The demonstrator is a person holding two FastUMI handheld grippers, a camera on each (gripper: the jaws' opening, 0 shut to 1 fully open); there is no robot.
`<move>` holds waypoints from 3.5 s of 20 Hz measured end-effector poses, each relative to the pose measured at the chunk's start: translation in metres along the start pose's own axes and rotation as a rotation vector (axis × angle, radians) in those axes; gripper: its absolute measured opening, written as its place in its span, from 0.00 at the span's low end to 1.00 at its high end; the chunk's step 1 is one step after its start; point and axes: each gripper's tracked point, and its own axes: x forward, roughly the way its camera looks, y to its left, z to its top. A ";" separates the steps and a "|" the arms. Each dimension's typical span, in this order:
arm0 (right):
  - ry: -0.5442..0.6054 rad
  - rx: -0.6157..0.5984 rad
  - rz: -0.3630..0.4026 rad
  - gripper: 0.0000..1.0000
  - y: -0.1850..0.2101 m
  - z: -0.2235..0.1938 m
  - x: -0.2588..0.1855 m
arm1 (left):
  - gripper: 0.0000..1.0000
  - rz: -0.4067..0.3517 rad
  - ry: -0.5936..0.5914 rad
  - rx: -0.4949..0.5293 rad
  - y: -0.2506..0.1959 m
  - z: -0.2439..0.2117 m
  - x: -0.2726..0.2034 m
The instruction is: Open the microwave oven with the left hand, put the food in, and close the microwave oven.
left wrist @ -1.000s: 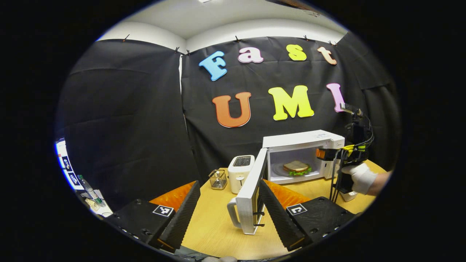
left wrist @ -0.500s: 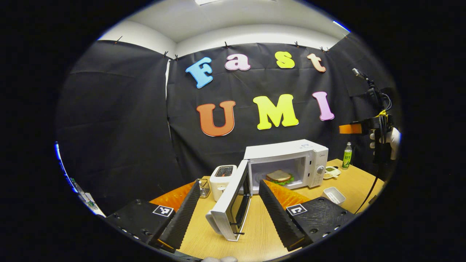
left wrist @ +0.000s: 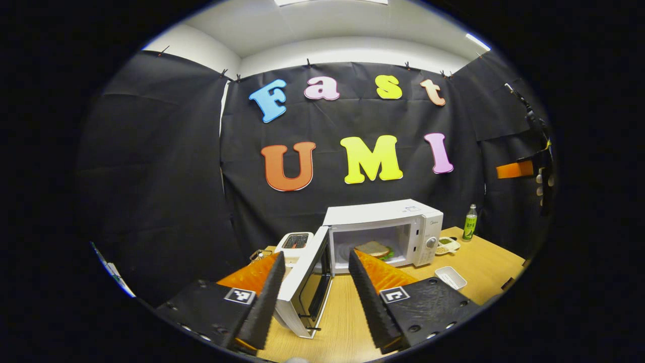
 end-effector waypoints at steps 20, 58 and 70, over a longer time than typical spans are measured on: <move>0.062 0.052 -0.010 0.92 0.010 0.012 -0.038 | 0.00 0.115 0.112 -0.035 0.109 -0.126 0.058; 0.075 0.072 0.006 0.92 -0.064 0.027 -0.006 | 0.00 -0.336 0.074 0.027 -0.216 -0.106 0.165; 0.086 0.030 0.024 0.92 -0.075 0.028 0.011 | 0.00 -0.315 0.081 0.002 -0.277 -0.107 0.251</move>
